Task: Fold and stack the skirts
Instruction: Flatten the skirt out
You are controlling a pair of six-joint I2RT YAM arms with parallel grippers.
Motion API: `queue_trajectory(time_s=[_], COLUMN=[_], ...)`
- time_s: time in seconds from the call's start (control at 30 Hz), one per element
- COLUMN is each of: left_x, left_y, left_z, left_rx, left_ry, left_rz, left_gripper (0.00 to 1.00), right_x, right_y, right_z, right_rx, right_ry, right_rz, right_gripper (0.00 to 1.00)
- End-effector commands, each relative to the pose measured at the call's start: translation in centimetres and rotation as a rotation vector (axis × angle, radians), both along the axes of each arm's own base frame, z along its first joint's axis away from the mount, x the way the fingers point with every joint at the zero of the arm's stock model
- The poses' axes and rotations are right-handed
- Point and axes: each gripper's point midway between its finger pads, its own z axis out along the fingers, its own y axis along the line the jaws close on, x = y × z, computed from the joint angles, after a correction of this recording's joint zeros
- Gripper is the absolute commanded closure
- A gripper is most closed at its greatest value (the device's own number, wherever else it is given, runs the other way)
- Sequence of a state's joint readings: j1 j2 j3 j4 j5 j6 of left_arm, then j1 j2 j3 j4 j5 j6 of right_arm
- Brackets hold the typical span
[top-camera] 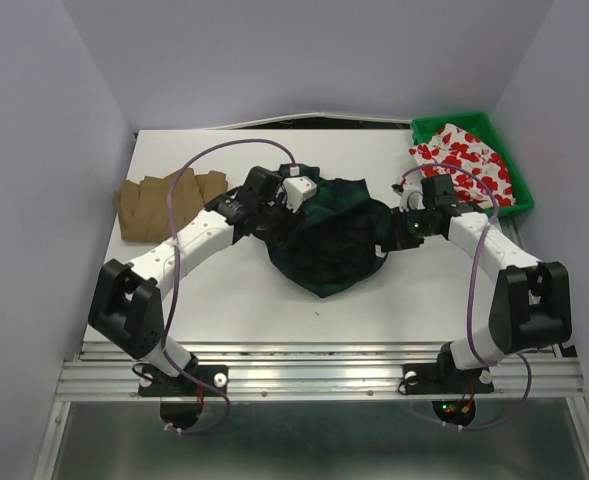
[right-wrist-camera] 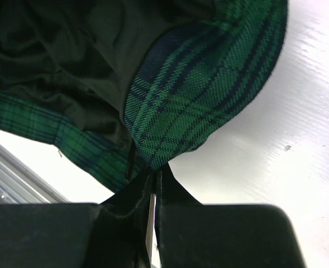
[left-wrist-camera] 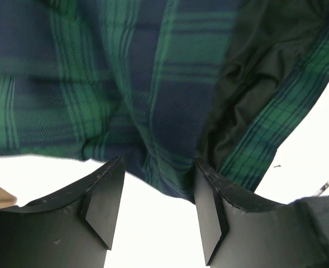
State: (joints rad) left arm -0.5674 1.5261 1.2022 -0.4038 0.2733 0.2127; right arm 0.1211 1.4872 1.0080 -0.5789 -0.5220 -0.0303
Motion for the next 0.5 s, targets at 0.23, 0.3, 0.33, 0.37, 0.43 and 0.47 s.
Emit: queue_trajectory(time_s=[0.23, 0.3, 0.33, 0.37, 0.43, 0.47], left_x=[3.4, 4.0, 4.1, 4.5, 5.0, 5.5], left_y=[-2.2, -2.7, -2.8, -3.2, -3.1, -3.1], left_z=[3.2, 2.9, 2.8, 2.6, 2.5, 2.6], left_rx=[0.093, 0.117, 0.124, 0.138, 0.163, 0.166], left_ry=[-0.21, -0.214, -0.217, -0.224, -0.238, -0.244], left_rz=[0.002, 0.01, 0.013, 0.017, 0.046, 0.054], left_gripper=[0.36, 0.36, 0.36, 0.36, 0.37, 0.37], right_x=[0.0, -0.1, -0.2, -0.2, -0.3, -0.4], right_y=[0.9, 0.9, 0.9, 1.0, 0.9, 0.8], right_z=[1.3, 1.2, 1.2, 1.2, 1.1, 1.1], right_rx=[0.042, 0.046, 0.047, 0.049, 0.047, 0.04], right_ry=[-0.006, 0.001, 0.002, 0.002, 0.004, 0.005], right_rz=[0.023, 0.022, 0.023, 0.022, 0.022, 0.021], right_gripper=[0.96, 0.94, 0.92, 0.89, 0.86, 0.85])
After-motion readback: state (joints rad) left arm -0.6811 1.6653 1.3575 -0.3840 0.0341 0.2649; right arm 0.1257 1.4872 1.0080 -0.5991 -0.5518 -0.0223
